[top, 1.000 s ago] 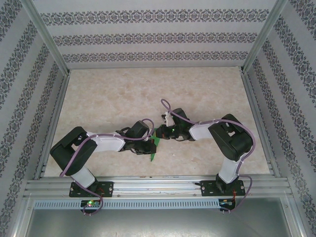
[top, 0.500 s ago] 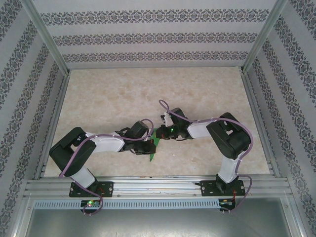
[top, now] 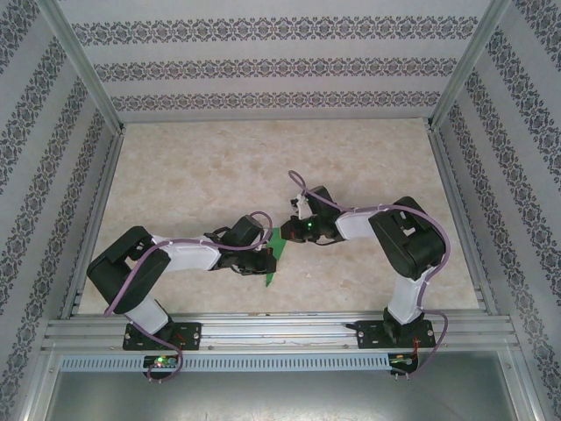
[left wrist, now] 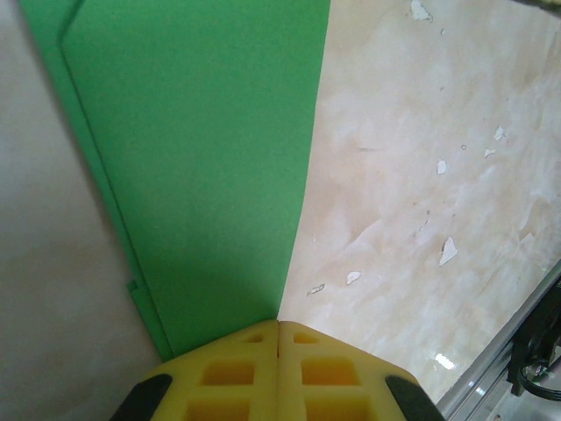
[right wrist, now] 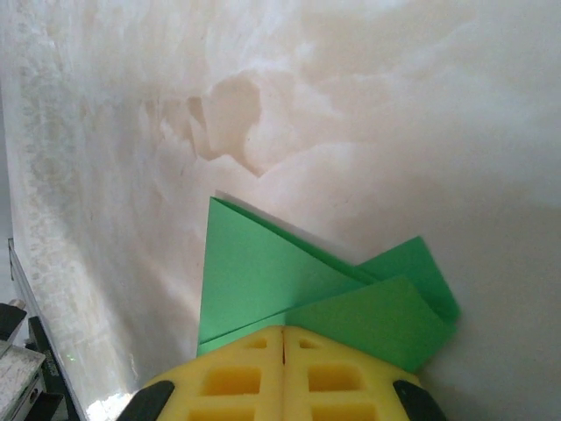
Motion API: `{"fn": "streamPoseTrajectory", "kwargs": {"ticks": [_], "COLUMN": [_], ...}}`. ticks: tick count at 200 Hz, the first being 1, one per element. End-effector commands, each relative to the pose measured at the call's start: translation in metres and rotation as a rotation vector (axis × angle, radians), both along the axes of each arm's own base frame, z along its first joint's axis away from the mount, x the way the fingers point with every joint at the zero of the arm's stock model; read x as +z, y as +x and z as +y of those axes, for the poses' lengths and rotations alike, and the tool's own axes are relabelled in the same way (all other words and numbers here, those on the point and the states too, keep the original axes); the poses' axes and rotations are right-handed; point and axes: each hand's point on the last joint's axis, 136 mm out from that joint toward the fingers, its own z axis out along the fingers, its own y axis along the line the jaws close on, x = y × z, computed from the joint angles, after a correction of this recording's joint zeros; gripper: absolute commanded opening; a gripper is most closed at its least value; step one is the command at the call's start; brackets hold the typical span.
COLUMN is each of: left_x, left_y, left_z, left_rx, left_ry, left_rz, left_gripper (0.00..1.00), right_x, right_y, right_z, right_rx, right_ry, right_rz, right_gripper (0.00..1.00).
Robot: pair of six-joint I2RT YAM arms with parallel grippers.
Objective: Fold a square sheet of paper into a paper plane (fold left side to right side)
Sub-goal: Fold the wing for the fifth time at the center of the table.
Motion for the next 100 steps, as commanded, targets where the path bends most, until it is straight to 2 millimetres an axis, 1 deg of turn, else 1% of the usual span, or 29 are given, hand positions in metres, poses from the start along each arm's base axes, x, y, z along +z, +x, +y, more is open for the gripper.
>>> {"fn": "streamPoseTrajectory", "kwargs": {"ticks": [1,39,72,86,100], "left_x": [-0.037,-0.036,-0.036,-0.035,-0.033], "left_y": [-0.03,-0.029,-0.029,-0.028,-0.027], "left_z": [0.04,0.04,0.04,0.039,0.038], "left_rx": [0.016,0.017,0.017,0.017,0.017], "left_ry": [0.176,0.174,0.174,0.171,0.165], "left_rz": [0.113,0.108,0.107,0.102,0.093], "left_gripper": [0.0,0.0,0.0,0.0,0.0], "right_x": [-0.023,-0.021,-0.015,-0.006,0.008], "right_y": [0.025,0.042,0.056,0.06,0.061], "right_z": [-0.033,-0.046,-0.052,-0.052,-0.053], "right_rx": [-0.092,-0.126,-0.14,-0.141,-0.143], "right_ry": [-0.114,-0.117,-0.114,-0.104,-0.095], "right_rz": [-0.021,-0.027,-0.035,-0.052,-0.076], "right_gripper": [0.0,0.0,0.0,0.0,0.0]}}
